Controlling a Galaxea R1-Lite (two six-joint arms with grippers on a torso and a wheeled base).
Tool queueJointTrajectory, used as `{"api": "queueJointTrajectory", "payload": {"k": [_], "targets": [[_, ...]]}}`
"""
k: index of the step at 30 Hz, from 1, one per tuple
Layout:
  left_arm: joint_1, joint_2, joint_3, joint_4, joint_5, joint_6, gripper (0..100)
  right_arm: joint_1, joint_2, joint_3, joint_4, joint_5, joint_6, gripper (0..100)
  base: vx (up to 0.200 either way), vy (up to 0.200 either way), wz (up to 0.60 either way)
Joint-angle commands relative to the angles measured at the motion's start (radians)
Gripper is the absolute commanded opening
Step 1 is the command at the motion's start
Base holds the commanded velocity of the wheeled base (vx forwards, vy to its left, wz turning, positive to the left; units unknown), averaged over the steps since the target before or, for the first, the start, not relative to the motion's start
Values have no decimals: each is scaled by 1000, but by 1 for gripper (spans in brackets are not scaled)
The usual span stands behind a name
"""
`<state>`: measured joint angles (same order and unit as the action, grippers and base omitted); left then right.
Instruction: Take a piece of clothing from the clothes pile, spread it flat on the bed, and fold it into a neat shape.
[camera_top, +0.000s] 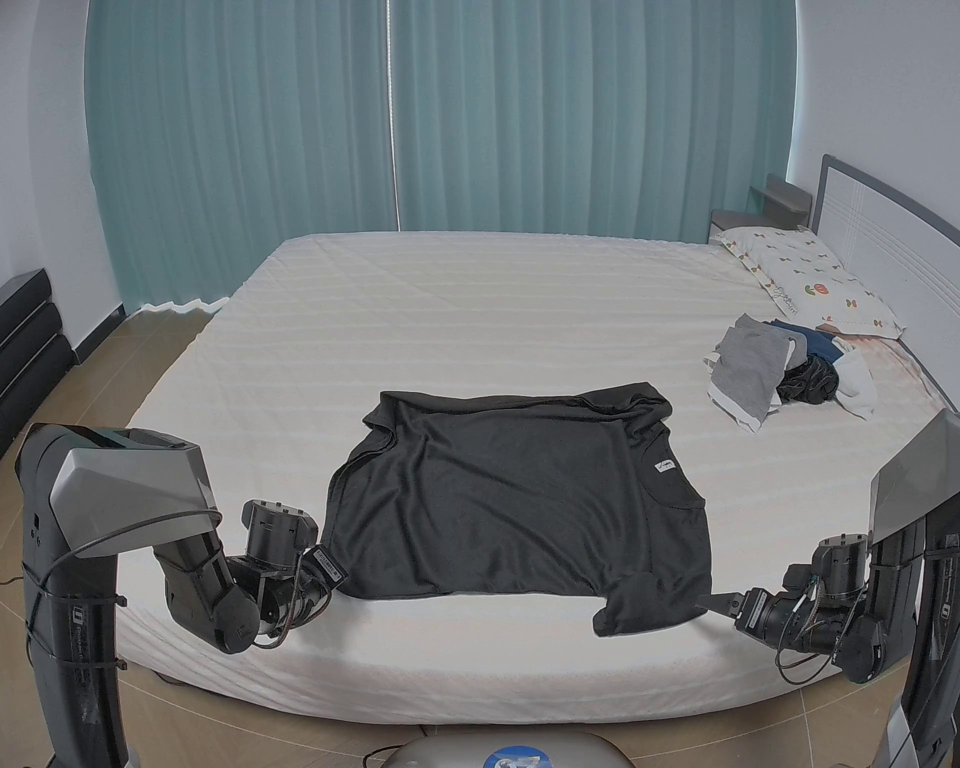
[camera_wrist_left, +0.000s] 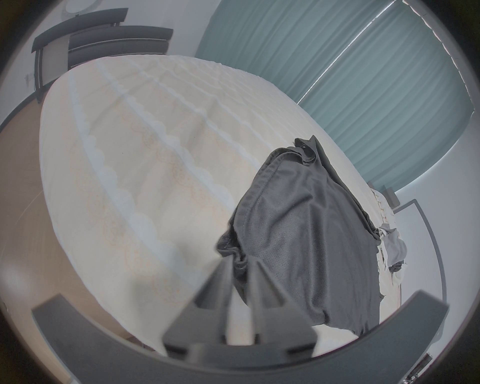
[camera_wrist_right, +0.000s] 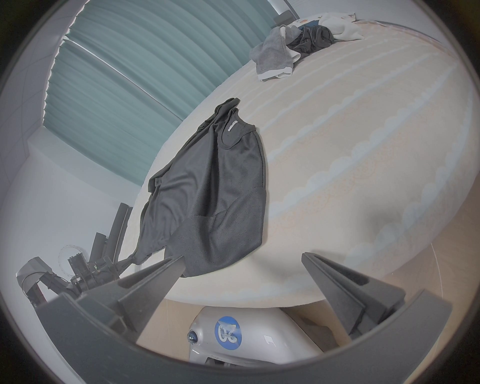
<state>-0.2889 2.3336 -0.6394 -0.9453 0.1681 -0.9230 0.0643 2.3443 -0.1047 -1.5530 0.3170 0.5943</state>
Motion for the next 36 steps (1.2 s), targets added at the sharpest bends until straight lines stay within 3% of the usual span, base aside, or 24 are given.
{"api": "queueJointTrajectory", "payload": {"k": [1,6,12,23,31,32,36], "targets": [[8,-5,6,-1,2,-4,0,2,13,-21,-10,2,7,100,0,0,0],[59,-68,47,-4,-30,-33,0,3,44,-59,-12,-1,4,100,0,0,0],[113,-126,49,7,-214,-143,0,0,83,-148,-10,-4,7,100,0,0,0],[129,-117,52,7,-220,-142,0,34,115,-267,1,-42,-2,100,0,0,0],[129,-115,53,7,-222,-139,0,12,155,-303,-7,-36,2,100,0,0,0],[129,-115,55,7,-225,-139,0,14,153,-309,-7,-36,4,0,0,0,0],[129,-115,55,7,-228,-139,0,12,147,-333,-9,-46,7,0,0,0,0]]}}
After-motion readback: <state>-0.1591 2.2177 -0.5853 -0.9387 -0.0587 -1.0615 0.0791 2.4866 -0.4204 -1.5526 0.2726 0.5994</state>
